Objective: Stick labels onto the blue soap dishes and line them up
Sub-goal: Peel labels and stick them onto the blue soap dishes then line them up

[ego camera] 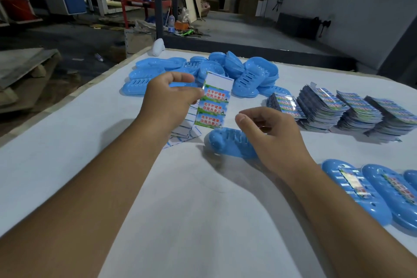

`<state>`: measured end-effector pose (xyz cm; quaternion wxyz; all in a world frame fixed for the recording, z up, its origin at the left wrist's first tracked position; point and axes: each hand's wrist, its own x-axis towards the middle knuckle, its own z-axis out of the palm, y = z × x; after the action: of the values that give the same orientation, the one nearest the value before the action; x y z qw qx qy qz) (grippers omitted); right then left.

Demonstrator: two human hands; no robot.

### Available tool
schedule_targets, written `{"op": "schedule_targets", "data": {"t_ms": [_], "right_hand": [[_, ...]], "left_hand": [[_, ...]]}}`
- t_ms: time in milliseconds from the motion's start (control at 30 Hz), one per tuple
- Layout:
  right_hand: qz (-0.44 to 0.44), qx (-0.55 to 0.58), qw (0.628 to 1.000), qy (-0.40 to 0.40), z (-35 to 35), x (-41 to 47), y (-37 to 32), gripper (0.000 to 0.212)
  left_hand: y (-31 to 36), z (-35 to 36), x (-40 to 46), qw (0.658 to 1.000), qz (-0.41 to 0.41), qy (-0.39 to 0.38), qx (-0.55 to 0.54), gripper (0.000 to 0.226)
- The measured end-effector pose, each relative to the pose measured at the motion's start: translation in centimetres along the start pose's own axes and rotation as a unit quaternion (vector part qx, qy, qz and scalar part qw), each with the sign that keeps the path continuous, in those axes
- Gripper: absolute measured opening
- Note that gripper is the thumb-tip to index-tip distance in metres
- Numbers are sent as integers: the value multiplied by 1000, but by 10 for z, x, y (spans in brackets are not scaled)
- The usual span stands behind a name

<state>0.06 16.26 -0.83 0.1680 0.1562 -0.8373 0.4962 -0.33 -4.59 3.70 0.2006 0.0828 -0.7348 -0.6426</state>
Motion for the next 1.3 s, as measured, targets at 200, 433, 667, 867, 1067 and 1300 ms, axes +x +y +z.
{"op": "schedule_targets", "data": {"t_ms": [200,433,667,867,1067,1300], "right_hand": [[16,66,998,0,3,3,-2,21],[72,115,991,5,3,5,0,28],[83,71,989,99,-1,8,0,20],[27,156,986,50,-2,-4,-27,18],[42,167,984,35,-3,-6,-33,17],[25,117,992,41,-4,-3,-27,19]], "left_hand": [[-4,14,-10,994,-55,-62,-68,18],[-1,18,-16,995,-41,-84,-32,20],[2,22,-23,992,-3,-122,-7,24],[2,25,-29,989,35,-142,-14,27],[3,26,-34,986,58,-155,-1,27],[4,26,-33,991,67,-117,21,24]]}}
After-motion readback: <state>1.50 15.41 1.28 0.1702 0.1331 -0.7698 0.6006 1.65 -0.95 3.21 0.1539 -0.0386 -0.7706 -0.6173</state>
